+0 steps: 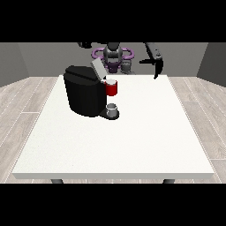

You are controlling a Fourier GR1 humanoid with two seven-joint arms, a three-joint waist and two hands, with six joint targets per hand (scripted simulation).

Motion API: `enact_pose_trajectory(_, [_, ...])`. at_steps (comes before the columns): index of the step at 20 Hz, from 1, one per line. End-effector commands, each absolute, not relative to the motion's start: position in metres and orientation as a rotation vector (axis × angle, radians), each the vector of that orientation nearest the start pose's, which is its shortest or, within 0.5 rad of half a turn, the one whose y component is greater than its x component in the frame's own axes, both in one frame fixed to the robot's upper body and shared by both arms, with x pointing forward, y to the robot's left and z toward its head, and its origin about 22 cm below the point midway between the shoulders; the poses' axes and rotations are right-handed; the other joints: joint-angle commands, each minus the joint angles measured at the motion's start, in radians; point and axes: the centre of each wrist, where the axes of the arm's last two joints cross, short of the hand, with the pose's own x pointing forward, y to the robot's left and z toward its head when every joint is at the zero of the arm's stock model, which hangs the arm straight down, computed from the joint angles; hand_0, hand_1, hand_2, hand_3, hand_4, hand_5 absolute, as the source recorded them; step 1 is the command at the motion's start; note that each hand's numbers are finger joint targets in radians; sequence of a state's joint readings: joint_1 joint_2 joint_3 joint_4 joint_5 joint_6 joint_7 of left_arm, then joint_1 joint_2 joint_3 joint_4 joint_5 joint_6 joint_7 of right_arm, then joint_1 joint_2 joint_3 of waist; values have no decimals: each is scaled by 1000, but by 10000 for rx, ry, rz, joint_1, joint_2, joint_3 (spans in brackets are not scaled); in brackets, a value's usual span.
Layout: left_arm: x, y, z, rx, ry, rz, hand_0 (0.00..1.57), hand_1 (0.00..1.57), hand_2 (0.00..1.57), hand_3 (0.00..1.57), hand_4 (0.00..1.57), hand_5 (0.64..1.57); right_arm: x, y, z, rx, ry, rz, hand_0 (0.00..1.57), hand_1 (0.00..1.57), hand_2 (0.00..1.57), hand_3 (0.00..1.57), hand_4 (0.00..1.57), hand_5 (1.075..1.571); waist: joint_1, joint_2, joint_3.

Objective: Insert the coffee pod into the coffee machine and close the lid

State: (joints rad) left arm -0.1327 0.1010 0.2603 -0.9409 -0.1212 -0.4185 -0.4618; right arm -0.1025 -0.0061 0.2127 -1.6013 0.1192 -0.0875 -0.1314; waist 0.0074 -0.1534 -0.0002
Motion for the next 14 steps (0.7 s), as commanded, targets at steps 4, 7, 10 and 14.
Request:
enact_pose_trajectory(4, [256, 285, -81, -1996, -16151, -2008, 0, 0, 0, 0, 185, 1571, 282, -155, 52, -650, -18779, 2510, 0, 0, 0, 0, 263, 1571, 463, 872, 2])
enact_pose_trajectory(7, [254, 282, -68, -2455, -16299, -2416, 0, 0, 0, 0, 317, 1571, 297, -155, 49, -1495, -18749, 2522, 0, 0, 0, 0, 195, 1571, 1005, 918, 3])
enact_pose_trajectory(10, [243, 307, -64, -2342, -15961, -2410, 0, 0, 0, 0, 376, 1571, 307, -156, 57, -1458, -18750, 2341, 0, 0, 0, 0, 344, 1571, 1017, 1044, 3])
enact_pose_trajectory(14, [243, 309, -66, -2049, -16609, -2434, 0, 0, 0, 0, 378, 1571, 327, -169, 54, -1475, -18988, 1997, 0, 0, 0, 0, 350, 1571, 981, 1769, 2])
